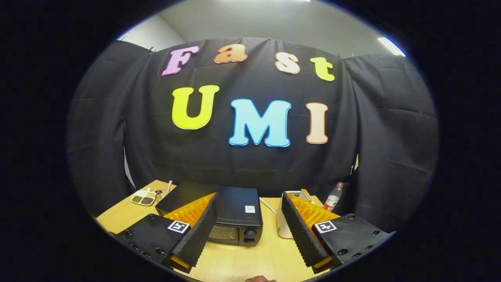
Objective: Open the toaster oven, put the food inside, and close the toaster oven door.
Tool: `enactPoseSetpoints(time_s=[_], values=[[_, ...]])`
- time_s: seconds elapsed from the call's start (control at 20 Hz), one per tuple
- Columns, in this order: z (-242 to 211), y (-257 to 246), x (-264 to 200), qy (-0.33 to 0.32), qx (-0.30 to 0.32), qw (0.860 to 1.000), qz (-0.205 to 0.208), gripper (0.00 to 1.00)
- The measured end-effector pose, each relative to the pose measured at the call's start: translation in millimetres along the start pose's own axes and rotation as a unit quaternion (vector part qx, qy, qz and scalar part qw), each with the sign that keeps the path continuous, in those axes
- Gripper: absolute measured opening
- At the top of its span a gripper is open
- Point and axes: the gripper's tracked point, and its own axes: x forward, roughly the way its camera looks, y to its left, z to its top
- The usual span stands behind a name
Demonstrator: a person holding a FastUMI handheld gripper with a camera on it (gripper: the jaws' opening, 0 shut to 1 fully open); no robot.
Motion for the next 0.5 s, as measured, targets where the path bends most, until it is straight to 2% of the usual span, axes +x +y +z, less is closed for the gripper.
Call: enactPoseSetpoints(time_s=[0.25,0.5], values=[[-2,-59,-29,-0.027,0.009,0.998,-0.049,1.0],[0,-92,-42,-0.036,0.013,0.997,-0.073,1.0]])
